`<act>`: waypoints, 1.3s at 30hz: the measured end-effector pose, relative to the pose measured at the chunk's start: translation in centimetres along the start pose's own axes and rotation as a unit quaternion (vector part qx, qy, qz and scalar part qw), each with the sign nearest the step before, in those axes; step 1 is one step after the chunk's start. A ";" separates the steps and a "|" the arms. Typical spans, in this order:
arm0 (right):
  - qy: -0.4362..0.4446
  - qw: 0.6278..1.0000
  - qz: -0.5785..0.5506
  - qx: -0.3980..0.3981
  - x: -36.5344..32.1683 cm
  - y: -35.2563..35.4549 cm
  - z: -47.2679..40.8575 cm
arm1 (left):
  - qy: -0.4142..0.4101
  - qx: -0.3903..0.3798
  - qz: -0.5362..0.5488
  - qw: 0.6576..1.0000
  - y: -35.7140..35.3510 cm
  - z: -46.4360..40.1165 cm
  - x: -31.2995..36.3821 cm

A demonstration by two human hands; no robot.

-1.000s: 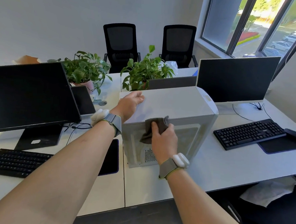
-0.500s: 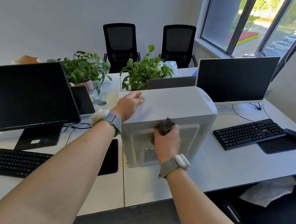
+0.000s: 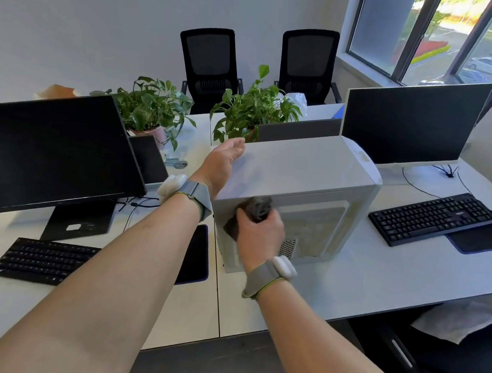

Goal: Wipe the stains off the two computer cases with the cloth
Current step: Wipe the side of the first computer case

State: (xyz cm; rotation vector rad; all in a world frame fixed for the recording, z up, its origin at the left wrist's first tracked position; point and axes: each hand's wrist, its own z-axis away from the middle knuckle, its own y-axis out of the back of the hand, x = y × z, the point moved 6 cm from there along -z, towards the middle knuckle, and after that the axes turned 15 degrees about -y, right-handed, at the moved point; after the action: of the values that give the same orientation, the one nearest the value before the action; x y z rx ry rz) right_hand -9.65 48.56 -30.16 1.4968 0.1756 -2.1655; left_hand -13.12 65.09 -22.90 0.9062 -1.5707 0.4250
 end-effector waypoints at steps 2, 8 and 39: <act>-0.003 1.000 0.012 -0.006 0.6 -1.7 1.0 | 0.001 -0.001 0.005 1.000 0.1 0.0 -0.1; -0.044 0.996 0.069 -0.022 2.5 -4.8 2.3 | 0.004 -0.003 0.000 1.000 0.0 0.1 0.0; -0.005 0.990 -0.069 0.124 -1.8 12.5 -8.4 | -0.022 -0.203 -0.559 0.803 -4.6 0.3 -0.8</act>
State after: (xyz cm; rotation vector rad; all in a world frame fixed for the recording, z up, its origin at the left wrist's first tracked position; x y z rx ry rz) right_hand 3.78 41.45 -29.62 1.6508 0.0050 -2.3759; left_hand -9.90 62.28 -24.67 1.3074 -0.8546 -0.7569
